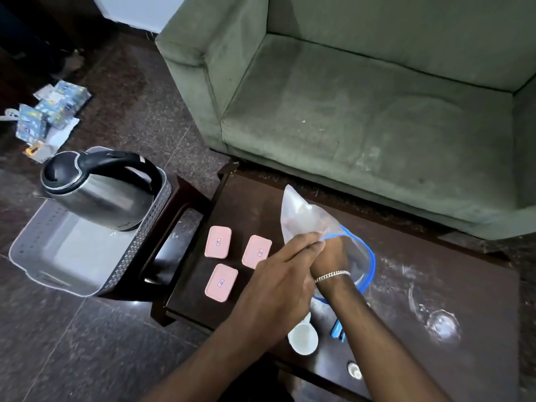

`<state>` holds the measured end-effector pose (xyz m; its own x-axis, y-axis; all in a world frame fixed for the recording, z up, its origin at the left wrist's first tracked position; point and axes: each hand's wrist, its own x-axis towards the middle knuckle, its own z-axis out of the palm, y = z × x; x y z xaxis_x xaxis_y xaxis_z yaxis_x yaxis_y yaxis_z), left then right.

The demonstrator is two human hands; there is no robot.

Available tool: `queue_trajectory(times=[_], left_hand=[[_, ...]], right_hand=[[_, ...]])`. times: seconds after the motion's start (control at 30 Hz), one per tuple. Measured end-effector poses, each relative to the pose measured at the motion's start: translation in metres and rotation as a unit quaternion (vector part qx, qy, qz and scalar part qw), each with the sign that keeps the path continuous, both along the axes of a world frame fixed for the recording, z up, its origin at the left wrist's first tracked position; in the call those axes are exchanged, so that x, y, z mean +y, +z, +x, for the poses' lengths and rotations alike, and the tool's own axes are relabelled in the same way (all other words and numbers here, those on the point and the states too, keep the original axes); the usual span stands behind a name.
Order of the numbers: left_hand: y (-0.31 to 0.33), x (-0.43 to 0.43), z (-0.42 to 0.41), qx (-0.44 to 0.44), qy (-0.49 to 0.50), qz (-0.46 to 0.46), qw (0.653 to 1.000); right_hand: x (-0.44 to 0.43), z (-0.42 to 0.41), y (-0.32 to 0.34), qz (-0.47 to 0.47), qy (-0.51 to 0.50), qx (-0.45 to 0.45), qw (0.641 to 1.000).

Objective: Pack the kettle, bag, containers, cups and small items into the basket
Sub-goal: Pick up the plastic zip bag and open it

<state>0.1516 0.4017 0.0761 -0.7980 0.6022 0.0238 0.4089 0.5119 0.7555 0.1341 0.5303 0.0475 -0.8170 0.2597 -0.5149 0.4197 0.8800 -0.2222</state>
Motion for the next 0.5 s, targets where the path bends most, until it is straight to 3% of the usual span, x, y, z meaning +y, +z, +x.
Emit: queue_trajectory(times=[0.07,0.17,0.3,0.5], left_hand=[[0.0,-0.001,0.0,-0.014,0.003,0.003,1.0],[0.0,-0.005,-0.007,-0.017,0.033,0.0,0.999],[-0.003,-0.015,-0.028,-0.018,0.087,-0.034,0.995],[-0.013,-0.027,-0.05,-0.047,0.106,-0.097,0.989]], right_hand=[[0.001,0.009,-0.011,-0.009,0.124,-0.038,0.992],[-0.006,0.002,-0.013,-0.044,0.102,-0.082,0.99],[-0.02,-0.034,-0.01,-0.06,-0.068,0.077,0.993],[-0.035,-0.036,-0.021,-0.087,-0.012,0.167,0.982]])
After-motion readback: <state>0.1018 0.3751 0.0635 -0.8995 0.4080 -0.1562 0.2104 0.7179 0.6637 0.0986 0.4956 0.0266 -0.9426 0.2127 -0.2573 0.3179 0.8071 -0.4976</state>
